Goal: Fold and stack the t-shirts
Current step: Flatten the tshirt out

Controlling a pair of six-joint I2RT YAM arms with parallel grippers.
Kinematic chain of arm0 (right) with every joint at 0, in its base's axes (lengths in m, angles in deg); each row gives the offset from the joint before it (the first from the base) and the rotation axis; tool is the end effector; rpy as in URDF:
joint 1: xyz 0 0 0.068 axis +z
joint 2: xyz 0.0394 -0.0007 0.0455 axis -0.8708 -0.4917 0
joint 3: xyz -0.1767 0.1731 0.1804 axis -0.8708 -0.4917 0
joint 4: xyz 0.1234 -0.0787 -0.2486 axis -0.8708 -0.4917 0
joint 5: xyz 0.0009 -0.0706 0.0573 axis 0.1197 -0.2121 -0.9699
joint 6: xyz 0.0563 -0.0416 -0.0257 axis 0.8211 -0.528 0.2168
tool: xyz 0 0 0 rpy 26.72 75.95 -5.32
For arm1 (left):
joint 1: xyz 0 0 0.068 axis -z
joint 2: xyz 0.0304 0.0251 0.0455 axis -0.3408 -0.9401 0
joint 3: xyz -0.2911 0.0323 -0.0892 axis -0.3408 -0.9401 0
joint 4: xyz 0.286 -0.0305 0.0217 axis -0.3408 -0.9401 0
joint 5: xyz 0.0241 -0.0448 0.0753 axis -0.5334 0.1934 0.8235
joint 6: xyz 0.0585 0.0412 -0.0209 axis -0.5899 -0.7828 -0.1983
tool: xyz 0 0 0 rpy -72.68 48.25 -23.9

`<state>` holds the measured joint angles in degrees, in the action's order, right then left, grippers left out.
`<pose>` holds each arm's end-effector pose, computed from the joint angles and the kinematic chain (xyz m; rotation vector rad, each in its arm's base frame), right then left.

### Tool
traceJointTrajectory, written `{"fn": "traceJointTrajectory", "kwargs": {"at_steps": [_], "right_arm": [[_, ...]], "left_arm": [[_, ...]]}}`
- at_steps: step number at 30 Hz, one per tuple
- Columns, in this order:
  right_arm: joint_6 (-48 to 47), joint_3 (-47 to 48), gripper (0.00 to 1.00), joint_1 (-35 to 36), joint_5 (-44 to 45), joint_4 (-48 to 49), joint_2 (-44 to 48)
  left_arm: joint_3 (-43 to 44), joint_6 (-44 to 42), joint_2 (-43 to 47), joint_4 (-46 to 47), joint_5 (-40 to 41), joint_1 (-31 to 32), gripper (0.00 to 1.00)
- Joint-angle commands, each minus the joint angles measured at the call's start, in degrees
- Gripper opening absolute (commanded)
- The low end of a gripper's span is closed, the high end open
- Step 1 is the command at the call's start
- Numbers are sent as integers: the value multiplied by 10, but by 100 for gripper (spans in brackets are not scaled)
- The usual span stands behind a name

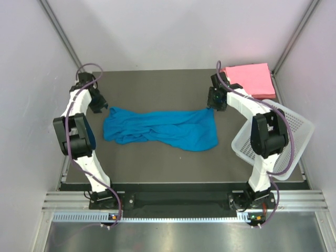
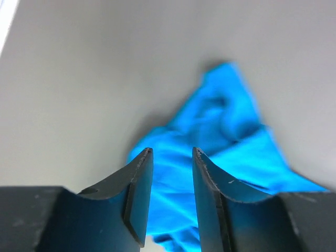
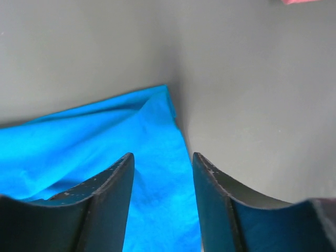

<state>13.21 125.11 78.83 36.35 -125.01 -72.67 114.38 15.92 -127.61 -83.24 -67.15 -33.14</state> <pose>0.4478 0.1374 0.2292 0.2352 2.5618 0.0816 0.4514 0.1087 0.2303 -0.8478 2.5103 -0.0042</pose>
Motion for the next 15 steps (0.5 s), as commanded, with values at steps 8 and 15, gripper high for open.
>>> {"fn": "traceJointTrajectory", "kwargs": {"at_steps": [8,15], "right_arm": [[1,33,52,-1,-33,8,25],[-7,67,52,-4,-12,16,-20]], "left_arm": [[105,-51,-101,-13,-114,24,44],[205,-44,-184,-31,-163,28,44]]}}
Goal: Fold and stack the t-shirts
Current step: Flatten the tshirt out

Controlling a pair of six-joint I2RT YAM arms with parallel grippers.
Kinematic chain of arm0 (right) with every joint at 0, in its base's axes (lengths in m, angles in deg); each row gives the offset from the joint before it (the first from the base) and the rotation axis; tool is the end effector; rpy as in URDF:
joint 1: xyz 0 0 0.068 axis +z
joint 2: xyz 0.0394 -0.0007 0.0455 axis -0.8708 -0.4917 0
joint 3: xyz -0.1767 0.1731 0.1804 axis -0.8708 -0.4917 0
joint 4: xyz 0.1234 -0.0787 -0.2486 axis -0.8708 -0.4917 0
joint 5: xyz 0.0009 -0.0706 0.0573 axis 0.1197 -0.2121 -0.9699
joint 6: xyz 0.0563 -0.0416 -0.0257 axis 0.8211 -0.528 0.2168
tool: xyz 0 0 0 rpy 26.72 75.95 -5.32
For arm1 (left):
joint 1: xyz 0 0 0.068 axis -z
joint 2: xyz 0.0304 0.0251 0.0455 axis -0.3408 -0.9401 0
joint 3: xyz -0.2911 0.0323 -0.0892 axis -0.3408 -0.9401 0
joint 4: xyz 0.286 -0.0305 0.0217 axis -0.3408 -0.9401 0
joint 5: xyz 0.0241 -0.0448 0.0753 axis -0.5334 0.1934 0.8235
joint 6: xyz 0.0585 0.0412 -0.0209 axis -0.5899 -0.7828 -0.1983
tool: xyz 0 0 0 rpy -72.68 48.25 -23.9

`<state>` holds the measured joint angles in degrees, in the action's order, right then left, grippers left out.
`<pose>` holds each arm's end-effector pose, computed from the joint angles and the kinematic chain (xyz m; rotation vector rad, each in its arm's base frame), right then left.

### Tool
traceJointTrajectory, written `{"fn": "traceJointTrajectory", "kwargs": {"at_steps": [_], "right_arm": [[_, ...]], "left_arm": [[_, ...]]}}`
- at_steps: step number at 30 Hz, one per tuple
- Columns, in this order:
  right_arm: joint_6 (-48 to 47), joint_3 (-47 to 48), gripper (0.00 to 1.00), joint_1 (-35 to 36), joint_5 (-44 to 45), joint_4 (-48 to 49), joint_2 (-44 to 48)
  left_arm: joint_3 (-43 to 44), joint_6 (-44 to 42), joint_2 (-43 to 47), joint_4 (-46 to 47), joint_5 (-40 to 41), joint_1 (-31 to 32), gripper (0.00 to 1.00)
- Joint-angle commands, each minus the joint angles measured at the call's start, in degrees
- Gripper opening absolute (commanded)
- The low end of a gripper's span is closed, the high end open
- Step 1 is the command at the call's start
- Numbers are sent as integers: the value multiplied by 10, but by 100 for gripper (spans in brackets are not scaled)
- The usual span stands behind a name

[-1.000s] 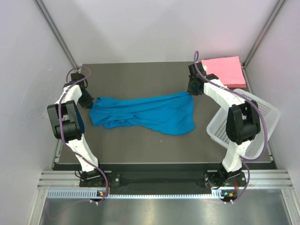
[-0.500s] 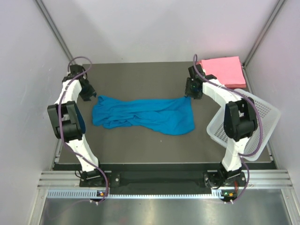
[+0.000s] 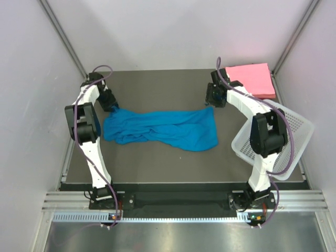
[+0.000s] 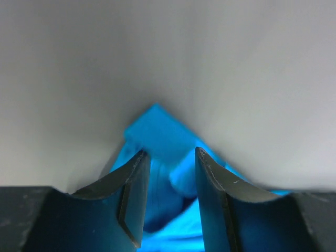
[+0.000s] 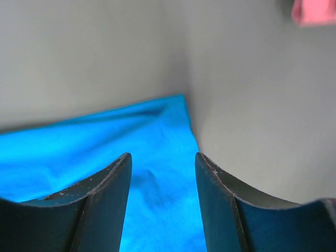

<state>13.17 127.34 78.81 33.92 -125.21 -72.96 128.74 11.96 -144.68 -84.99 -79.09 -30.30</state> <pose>0.4533 0.1418 0.2399 0.2205 2.5474 0.1471 0.5229 0.0852 0.1707 -0.6590 2.6508 -0.2729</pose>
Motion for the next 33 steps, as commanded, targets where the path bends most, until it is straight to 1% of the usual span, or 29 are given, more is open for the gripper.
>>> {"fn": "traceJointTrajectory", "kwargs": {"at_steps": [1,3,4,6,7,9,10,11,15,21,25,28,30,31,32,33], "right_arm": [[-9,49,52,-3,11,19,-24],[-12,63,52,-4,10,22,-44],[-13,68,52,-5,9,21,-51],[-15,81,52,-8,4,21,-72],[-15,85,52,-8,3,20,-78],[-17,97,52,-11,4,20,-94],[-17,101,52,-12,4,18,-105],[-16,105,53,-15,5,14,-110],[-11,116,52,-17,2,11,-130],[-4,121,52,-16,-1,22,-158],[-4,133,49,-17,-9,33,-180],[-1,148,40,-17,-9,39,-197],[0,163,25,-18,-8,38,-202],[-1,167,15,-19,-8,39,-200],[-3,178,0,-22,-6,40,-194],[-5,186,0,-24,-7,40,-189]], "left_arm": [[71,1,-29,-11,-57,-1,44],[87,7,-39,11,-90,0,42],[90,15,-45,21,-126,0,40],[93,26,-50,61,-168,0,36],[96,39,-59,69,-202,0,28],[121,49,-69,73,-213,0,17],[131,55,-79,72,-221,-1,6],[141,58,-82,70,-220,0,1],[185,74,-92,82,-232,-1,0],[190,113,-78,157,-282,-4,0],[190,119,-66,165,-269,-5,0],[189,123,-59,166,-270,-9,0],[189,126,-54,167,-273,-11,0],[190,129,-50,169,-274,-13,0],[191,131,-46,170,-273,-15,0],[193,134,-40,173,-273,-18,0]]}}
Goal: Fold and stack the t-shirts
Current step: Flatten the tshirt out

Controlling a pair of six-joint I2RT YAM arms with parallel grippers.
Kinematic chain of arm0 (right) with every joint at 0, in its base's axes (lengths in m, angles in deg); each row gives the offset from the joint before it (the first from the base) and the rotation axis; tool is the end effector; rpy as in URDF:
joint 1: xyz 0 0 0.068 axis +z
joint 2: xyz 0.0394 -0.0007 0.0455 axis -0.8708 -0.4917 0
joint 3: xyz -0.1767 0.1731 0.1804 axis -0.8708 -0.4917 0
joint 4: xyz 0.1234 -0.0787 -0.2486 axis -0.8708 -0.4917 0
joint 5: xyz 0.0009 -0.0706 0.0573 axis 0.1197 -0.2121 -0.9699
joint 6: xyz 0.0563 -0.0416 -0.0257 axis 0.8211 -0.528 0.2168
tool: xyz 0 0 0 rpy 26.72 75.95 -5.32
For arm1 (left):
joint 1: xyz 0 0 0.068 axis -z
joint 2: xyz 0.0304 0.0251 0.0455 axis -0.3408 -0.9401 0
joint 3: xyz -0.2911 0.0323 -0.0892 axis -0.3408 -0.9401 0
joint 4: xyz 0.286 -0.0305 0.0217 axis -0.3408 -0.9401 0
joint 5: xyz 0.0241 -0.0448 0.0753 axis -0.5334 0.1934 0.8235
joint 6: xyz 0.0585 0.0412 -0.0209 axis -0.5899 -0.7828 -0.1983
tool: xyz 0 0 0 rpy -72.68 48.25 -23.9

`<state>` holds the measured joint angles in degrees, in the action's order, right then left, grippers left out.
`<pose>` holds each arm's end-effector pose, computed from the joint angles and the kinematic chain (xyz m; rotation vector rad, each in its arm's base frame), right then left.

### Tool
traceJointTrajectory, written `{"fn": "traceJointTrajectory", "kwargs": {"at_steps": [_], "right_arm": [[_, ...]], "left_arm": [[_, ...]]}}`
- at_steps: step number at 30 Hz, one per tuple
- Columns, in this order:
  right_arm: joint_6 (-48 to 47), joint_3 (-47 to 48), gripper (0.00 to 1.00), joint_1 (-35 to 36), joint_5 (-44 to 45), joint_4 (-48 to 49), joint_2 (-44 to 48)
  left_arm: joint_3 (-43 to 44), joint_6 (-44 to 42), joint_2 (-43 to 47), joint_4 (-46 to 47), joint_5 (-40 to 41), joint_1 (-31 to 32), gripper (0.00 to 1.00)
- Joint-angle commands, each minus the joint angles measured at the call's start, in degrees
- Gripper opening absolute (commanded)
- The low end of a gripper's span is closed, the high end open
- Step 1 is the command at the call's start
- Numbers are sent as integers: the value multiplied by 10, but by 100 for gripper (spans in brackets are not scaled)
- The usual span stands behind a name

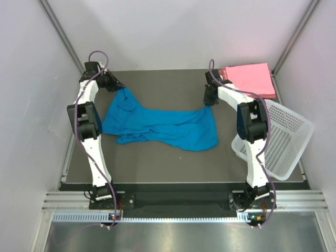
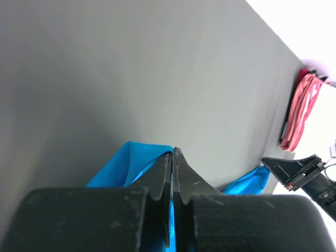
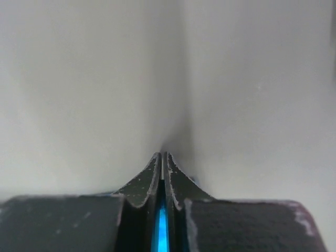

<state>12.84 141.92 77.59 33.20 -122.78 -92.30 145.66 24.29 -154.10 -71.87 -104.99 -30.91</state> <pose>0.5306 0.1558 0.1642 0.2363 2.5874 0.1333 0.5997 0.0794 0.2091 -0.5721 2.2895 -0.9080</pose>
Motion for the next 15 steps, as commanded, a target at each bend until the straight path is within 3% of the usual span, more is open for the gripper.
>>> {"fn": "traceJointTrajectory", "kwargs": {"at_steps": [1,10,15], "right_arm": [[-3,48,0,-14,2,15,12],[-25,98,0,-27,13,88,229],[-8,6,0,-26,-6,174,358]], "left_arm": [[27,20,57,42,-14,-12,0],[96,95,145,53,-16,-23,0],[78,118,243,66,-12,-35,0]]}}
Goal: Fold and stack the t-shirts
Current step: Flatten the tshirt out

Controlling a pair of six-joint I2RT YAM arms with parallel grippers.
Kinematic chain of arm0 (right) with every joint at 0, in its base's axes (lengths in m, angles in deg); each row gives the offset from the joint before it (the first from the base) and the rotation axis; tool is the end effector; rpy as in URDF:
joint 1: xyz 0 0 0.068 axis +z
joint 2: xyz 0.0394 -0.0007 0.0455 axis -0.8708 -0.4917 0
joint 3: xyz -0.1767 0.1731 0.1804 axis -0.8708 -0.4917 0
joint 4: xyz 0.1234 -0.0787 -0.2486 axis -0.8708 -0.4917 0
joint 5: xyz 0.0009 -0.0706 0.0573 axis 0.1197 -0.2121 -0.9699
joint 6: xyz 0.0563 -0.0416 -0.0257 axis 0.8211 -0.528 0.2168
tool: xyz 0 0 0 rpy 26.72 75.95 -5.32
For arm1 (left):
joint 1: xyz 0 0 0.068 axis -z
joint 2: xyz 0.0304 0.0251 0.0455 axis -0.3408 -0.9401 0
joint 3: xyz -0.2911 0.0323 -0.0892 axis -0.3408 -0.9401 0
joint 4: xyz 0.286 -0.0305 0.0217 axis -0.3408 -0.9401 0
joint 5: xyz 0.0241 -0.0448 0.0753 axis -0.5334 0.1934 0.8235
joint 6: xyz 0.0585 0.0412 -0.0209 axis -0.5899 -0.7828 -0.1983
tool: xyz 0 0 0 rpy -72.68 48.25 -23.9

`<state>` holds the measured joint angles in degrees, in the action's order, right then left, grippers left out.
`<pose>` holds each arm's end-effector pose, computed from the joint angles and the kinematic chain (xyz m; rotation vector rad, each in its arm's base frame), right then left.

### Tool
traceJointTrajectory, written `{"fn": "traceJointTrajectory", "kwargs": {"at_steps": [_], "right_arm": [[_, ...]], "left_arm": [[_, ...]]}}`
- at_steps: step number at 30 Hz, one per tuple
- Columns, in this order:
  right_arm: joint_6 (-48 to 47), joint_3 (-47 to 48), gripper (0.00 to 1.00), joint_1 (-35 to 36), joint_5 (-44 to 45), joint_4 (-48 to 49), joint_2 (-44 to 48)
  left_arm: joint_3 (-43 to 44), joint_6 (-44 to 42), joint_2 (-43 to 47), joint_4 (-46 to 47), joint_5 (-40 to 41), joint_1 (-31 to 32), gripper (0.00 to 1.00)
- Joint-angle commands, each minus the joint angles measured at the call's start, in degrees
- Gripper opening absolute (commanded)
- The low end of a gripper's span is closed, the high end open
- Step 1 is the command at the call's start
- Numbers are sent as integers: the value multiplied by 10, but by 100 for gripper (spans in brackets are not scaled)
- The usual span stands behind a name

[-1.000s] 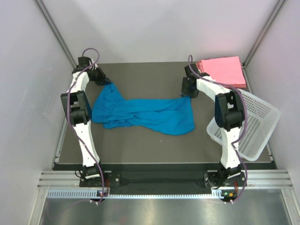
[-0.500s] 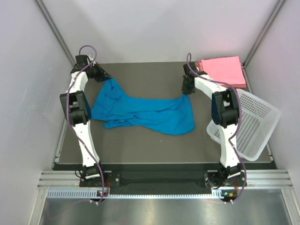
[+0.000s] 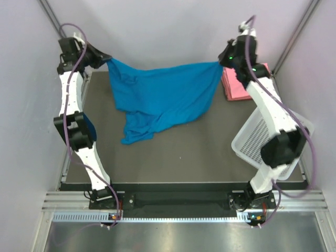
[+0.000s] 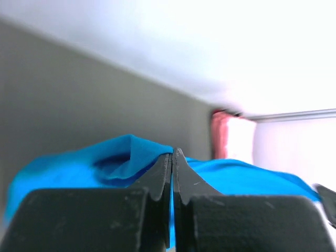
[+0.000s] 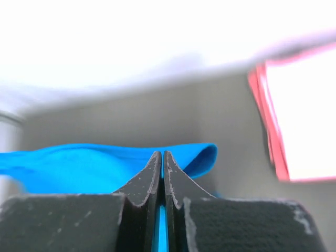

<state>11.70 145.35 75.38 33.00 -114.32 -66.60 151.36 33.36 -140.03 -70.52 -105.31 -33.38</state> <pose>0.4725 0.1185 0.4315 0.2362 1.9459 0.3554 0.5569 0.0956 0.3889 -0.5436 1.9596 -0.9277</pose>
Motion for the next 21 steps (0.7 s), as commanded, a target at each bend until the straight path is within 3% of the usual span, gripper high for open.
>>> {"fn": "traceJointTrajectory", "kwargs": {"at_steps": [1,5,8,12,13,16,19,21], "right_arm": [[3,-46,0,-4,-8,102,140],[7,-135,0,-4,-27,109,207],[17,-240,0,-4,-44,113,262],[31,-407,0,-2,-86,132,344],[32,-476,0,1,-98,139,355],[44,-587,0,17,-91,129,389],[50,-666,1,39,-87,132,400],[52,-684,2,50,-75,130,397]], "left_arm": [[14,30,118,56,-9,-17,0],[-34,19,207,34,-4,-32,0],[-74,-29,256,-64,31,-38,0],[-250,-83,340,-113,51,-36,0],[-355,-84,360,-92,80,-36,0],[-543,-70,438,-47,120,-34,0],[-654,-61,469,-10,144,-33,0],[-681,-64,462,-14,195,-35,0]]}}
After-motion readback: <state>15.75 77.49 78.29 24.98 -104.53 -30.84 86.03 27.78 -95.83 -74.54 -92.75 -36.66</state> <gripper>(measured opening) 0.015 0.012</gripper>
